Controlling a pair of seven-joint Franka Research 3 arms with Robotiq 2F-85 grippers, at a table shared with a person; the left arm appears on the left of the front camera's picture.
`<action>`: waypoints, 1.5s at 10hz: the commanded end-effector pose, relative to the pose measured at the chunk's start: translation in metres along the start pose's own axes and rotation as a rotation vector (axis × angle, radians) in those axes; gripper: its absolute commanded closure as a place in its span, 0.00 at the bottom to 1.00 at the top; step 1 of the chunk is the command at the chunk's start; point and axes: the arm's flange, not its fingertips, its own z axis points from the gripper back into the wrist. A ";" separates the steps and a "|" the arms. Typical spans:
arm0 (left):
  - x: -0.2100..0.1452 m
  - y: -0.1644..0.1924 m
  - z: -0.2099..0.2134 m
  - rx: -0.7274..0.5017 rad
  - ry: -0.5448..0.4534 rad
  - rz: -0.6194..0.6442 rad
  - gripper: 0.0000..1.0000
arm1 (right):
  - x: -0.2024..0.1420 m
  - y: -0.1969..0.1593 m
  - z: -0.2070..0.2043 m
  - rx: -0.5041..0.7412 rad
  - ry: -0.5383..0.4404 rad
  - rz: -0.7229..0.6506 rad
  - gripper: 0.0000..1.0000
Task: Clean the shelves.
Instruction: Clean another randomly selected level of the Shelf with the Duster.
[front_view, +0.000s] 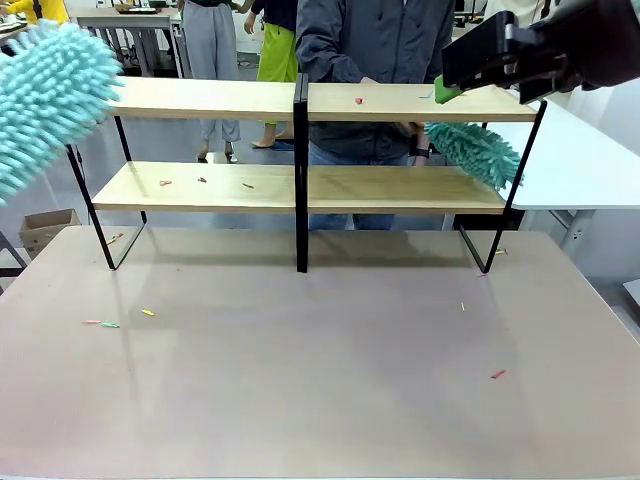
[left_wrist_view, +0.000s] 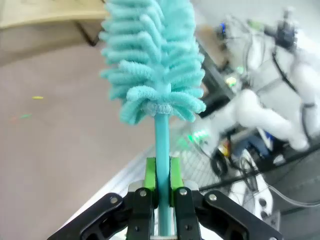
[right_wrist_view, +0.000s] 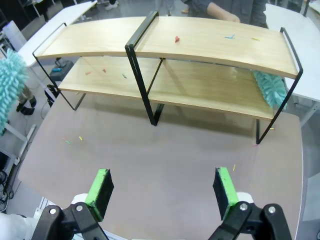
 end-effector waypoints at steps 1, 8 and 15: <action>0.006 -0.001 -0.029 -0.041 0.210 -0.038 0.88 | 0.001 -0.001 0.000 -0.010 -0.006 -0.002 0.00; 0.062 0.011 -0.114 0.087 0.415 0.156 0.88 | 0.001 -0.001 0.000 -0.010 -0.006 -0.002 0.00; 0.167 0.036 -0.211 0.206 0.216 0.450 1.00 | 0.001 -0.001 0.000 -0.010 -0.006 -0.002 0.00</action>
